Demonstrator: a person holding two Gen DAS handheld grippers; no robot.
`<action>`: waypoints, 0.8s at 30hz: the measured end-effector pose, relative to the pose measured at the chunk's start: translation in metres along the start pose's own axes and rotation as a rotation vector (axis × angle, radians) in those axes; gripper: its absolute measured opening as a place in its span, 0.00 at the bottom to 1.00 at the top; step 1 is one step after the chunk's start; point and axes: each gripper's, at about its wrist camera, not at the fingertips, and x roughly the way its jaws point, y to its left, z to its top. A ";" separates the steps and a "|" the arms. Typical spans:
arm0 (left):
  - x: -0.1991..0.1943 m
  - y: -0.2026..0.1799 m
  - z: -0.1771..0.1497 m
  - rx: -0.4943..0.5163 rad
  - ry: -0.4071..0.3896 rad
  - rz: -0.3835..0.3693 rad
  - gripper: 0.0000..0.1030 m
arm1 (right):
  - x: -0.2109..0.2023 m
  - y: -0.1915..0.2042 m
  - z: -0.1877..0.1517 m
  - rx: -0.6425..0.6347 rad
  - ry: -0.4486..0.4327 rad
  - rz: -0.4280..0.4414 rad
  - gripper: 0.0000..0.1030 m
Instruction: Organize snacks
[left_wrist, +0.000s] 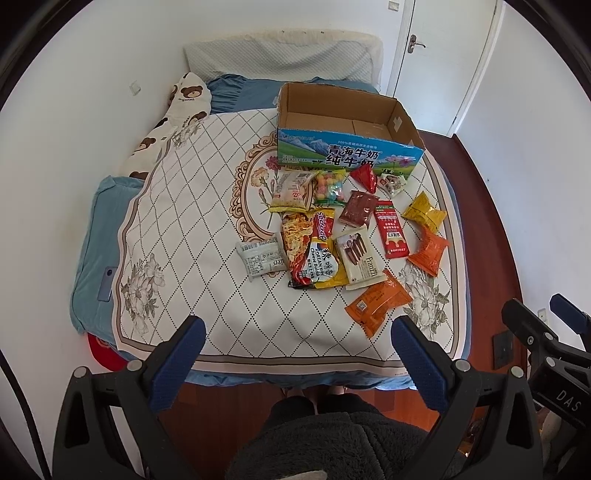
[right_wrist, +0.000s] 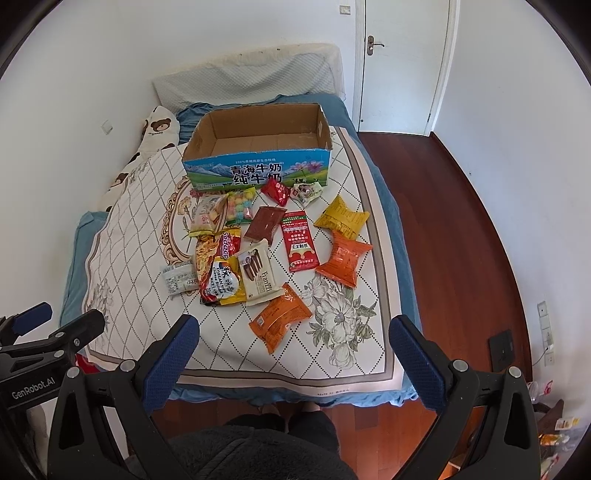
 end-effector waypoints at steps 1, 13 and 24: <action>-0.001 0.000 0.000 0.000 0.000 0.000 1.00 | 0.000 0.000 0.000 0.000 0.000 0.000 1.00; -0.009 0.007 0.001 0.001 -0.009 0.002 1.00 | -0.004 0.002 0.001 -0.001 -0.004 -0.001 1.00; -0.013 0.013 -0.001 0.001 -0.028 0.000 1.00 | -0.012 0.008 0.007 -0.005 -0.023 -0.001 1.00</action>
